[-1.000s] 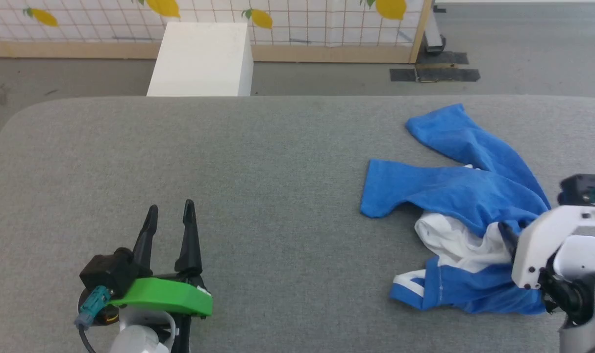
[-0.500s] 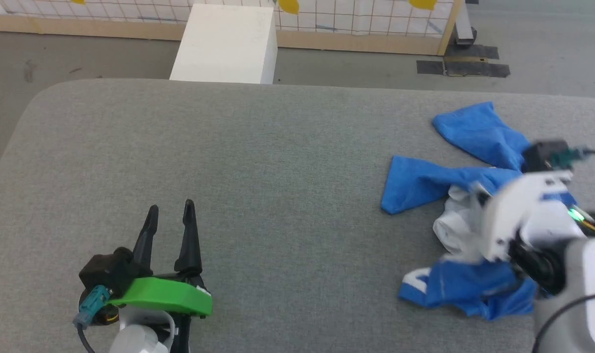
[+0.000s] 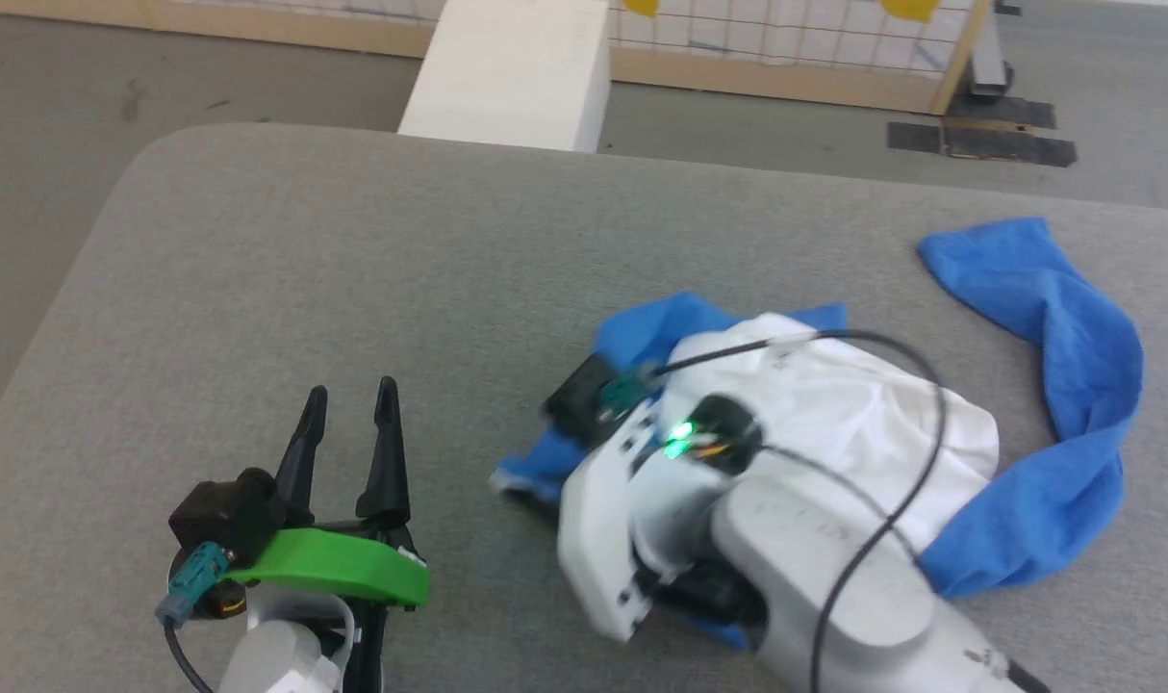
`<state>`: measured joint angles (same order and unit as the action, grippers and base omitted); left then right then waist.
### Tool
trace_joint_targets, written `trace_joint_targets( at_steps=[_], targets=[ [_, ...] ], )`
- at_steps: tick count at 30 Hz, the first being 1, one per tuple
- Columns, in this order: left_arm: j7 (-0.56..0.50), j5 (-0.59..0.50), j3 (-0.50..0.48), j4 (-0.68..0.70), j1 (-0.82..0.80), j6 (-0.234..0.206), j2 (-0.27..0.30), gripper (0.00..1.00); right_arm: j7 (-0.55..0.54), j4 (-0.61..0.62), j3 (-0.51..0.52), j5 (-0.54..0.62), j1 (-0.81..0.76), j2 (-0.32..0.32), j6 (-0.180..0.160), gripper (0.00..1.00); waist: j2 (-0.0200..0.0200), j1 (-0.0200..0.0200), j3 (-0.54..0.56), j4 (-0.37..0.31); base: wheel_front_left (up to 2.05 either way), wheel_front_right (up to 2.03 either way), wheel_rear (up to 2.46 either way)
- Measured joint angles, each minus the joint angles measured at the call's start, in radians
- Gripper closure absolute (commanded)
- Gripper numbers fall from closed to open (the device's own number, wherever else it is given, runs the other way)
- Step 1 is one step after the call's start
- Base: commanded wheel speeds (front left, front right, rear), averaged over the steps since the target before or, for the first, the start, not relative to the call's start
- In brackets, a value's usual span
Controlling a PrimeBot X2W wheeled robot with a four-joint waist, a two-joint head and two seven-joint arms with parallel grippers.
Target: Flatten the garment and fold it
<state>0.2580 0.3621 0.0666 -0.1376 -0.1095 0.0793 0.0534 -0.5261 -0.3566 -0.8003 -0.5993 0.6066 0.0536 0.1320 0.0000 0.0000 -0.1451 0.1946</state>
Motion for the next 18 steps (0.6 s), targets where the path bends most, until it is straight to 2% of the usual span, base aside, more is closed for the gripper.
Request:
trace_joint_targets(
  at_steps=[1, 2, 3, 7, 11, 15, 18],
  targets=[
    [0.000, 0.000, -0.001, -0.002, 0.000, 0.000, 0.000, 0.00, 0.012, -0.009, -0.038, -0.033, 0.010, -0.001, 0.000, 1.00, 0.0000, 0.0000, -0.001, 0.006, 0.00, 0.00, 0.00],
    [0.000, 0.001, -0.002, -0.004, 0.001, 0.000, 0.000, 0.00, 0.017, -0.016, -0.083, -0.078, 0.017, -0.003, 0.000, 0.64, 0.0000, 0.0000, -0.002, 0.013, 0.00, 0.00, 0.00],
    [0.000, 0.002, -0.002, -0.006, 0.001, 0.000, 0.000, 0.00, 0.020, -0.023, -0.122, -0.117, 0.023, -0.003, 0.000, 0.00, 0.0000, 0.0000, -0.004, 0.020, 0.00, 0.00, 0.00],
    [0.000, 0.011, -0.015, -0.010, 0.005, -0.001, 0.000, 0.00, 0.120, -0.045, -0.125, -0.212, 0.077, -0.005, 0.000, 0.00, 0.0000, 0.0000, 0.003, 0.031, 0.00, 0.00, 0.00],
    [0.000, 0.010, -0.031, -0.010, 0.017, -0.007, 0.001, 0.00, 0.263, -0.112, 0.012, -0.210, 0.155, -0.008, 0.000, 0.00, 0.0000, 0.0000, 0.018, 0.019, 0.00, 0.00, 0.00],
    [0.000, 0.002, -0.040, -0.004, 0.038, -0.014, 0.004, 0.00, 0.390, -0.219, 0.226, -0.067, 0.174, -0.001, 0.000, 0.00, 0.0000, 0.0000, 0.042, -0.013, 0.00, 0.00, 0.00],
    [0.000, -0.007, -0.042, 0.002, 0.054, -0.021, 0.006, 0.00, 0.463, -0.236, 0.391, 0.048, 0.133, 0.029, 0.000, 0.00, 0.0000, 0.0000, 0.064, -0.048, 0.00, 0.00, 0.00]
  ],
)
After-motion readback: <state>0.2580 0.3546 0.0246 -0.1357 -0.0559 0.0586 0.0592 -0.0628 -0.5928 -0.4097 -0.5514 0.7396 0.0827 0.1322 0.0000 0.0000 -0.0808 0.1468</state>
